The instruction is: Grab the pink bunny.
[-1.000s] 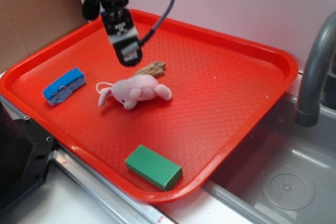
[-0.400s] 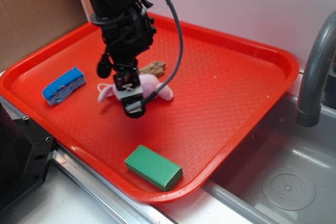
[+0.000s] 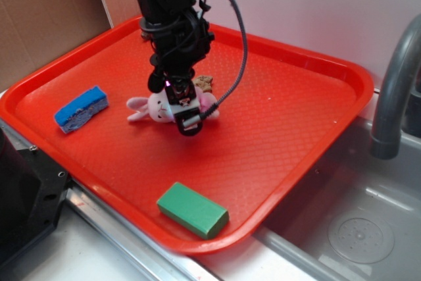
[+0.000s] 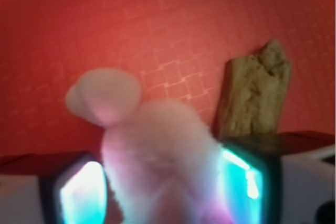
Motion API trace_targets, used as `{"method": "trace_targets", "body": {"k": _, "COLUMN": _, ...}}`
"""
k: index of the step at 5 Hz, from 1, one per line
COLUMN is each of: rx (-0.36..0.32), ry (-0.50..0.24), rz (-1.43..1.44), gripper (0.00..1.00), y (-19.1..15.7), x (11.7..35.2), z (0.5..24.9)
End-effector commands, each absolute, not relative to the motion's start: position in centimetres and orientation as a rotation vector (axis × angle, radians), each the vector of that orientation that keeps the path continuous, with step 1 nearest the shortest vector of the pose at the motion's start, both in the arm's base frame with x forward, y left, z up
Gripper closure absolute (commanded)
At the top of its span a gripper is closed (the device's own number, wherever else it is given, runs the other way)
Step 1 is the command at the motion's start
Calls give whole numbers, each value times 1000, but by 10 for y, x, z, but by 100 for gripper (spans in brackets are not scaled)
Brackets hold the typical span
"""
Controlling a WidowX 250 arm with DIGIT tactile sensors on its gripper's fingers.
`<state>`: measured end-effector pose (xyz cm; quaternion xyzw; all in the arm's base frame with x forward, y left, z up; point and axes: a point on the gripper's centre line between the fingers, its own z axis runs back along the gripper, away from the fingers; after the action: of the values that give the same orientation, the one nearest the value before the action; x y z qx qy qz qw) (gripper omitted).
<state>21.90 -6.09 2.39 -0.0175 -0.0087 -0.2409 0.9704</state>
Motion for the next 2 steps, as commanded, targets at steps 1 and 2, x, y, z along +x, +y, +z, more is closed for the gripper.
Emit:
{"method": "trace_targets", "body": {"k": 1, "rx": 17, "ry": -22, "rz": -189, "gripper": 100, "y": -54, "x": 179, "z": 103}}
{"method": "trace_targets", "body": {"k": 2, "rx": 33, "ry": -45, "rz": 35, "gripper": 100, "y": -48, "x": 147, "z": 153}}
